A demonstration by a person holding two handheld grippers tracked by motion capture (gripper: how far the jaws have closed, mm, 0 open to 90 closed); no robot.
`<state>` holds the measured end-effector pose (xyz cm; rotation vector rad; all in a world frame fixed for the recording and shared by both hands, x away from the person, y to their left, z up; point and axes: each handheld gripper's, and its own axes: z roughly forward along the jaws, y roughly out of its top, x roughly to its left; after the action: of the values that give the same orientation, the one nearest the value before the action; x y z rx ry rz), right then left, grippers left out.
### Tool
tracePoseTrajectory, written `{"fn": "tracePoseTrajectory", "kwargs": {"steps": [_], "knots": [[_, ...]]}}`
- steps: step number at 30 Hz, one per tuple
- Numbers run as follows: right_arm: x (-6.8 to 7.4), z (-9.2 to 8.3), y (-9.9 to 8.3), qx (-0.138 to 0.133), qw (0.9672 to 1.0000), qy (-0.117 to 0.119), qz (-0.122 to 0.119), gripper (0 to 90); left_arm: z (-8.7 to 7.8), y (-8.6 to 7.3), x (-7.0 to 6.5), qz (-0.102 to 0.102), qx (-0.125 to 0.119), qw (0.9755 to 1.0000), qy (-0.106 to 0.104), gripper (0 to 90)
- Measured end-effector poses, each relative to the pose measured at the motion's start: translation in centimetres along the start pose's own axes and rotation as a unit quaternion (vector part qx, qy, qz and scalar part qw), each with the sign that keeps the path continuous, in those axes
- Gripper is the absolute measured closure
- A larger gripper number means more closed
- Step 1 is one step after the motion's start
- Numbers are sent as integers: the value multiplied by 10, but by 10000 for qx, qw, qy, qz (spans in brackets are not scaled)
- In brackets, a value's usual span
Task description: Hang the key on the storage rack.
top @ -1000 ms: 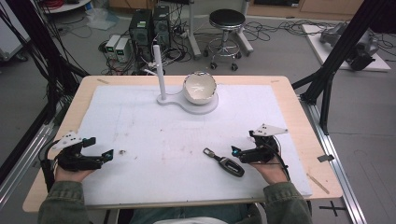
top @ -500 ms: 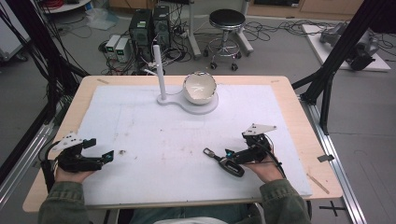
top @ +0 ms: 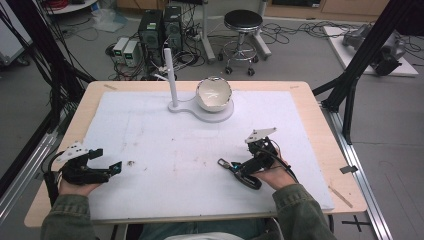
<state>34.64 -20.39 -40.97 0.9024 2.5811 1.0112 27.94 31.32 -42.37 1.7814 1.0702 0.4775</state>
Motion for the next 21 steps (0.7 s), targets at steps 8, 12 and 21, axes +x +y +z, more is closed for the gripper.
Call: {"fn": "tracePoseTrajectory", "kwargs": {"steps": [8,12,21], "knots": [[4,9,10,437,9987,148,-195,11,0,0,0,-4,20,10000,-4,55],[6,14,15,619,9974,220,-283,11,1,0,0,-18,14,10000,-4,55],[19,27,24,1401,9881,207,-601,59,1,0,0,4,62,10000,12,55]]}}
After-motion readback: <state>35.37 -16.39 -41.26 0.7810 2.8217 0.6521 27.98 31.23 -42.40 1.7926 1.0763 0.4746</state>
